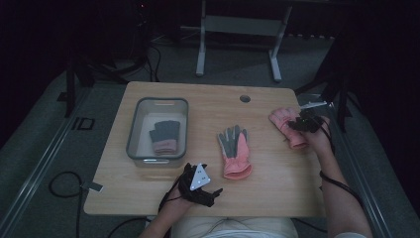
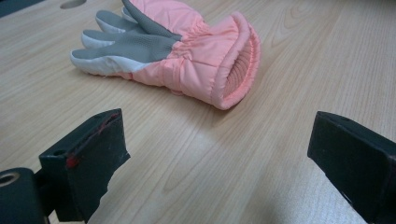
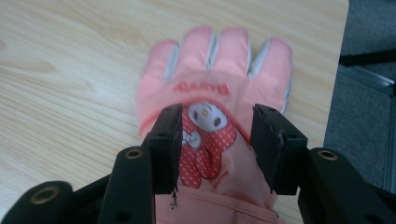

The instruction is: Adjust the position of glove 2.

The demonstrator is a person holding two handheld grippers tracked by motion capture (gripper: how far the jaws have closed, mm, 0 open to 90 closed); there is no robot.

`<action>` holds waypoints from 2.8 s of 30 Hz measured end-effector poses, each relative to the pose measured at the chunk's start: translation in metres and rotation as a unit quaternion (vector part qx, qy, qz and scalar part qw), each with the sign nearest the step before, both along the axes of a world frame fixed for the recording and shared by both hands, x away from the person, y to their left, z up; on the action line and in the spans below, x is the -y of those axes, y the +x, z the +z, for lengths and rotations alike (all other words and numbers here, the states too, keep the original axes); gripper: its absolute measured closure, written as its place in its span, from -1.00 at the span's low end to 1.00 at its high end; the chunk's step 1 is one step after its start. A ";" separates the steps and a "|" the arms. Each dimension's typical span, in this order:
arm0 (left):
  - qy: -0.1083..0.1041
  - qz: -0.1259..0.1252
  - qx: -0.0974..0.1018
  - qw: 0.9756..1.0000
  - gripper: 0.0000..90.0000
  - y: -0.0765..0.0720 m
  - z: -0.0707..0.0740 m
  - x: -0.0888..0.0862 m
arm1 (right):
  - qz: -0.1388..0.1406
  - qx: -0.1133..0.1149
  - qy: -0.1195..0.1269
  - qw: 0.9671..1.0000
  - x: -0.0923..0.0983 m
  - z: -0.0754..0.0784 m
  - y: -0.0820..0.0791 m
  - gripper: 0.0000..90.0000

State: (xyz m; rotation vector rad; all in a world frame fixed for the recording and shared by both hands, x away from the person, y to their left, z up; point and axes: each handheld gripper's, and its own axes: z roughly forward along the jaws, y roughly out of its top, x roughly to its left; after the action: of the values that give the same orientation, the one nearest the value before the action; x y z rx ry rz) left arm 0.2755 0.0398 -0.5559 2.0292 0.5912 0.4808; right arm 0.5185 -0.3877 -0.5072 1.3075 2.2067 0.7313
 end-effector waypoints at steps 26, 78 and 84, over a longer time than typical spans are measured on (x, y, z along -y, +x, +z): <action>0.007 0.003 0.010 1.000 -0.91 -0.001 0.001 0.000 | -0.086 0.001 0.044 0.995 -0.012 0.029 -0.024 0.91; 0.009 -0.005 0.010 1.000 -0.91 -0.001 0.002 -0.002 | -0.079 -0.014 0.040 0.996 -0.060 -0.019 -0.136 0.57; 0.010 -0.006 0.010 1.000 -0.91 0.000 0.002 -0.001 | -0.024 -0.022 0.044 0.998 -0.054 -0.019 -0.135 0.19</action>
State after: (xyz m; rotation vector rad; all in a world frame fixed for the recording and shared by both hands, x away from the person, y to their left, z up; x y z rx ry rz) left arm 0.2751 0.0409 -0.5540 2.0446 0.5639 0.5006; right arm 0.3839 -0.3333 -0.5264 1.4273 2.1906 0.7976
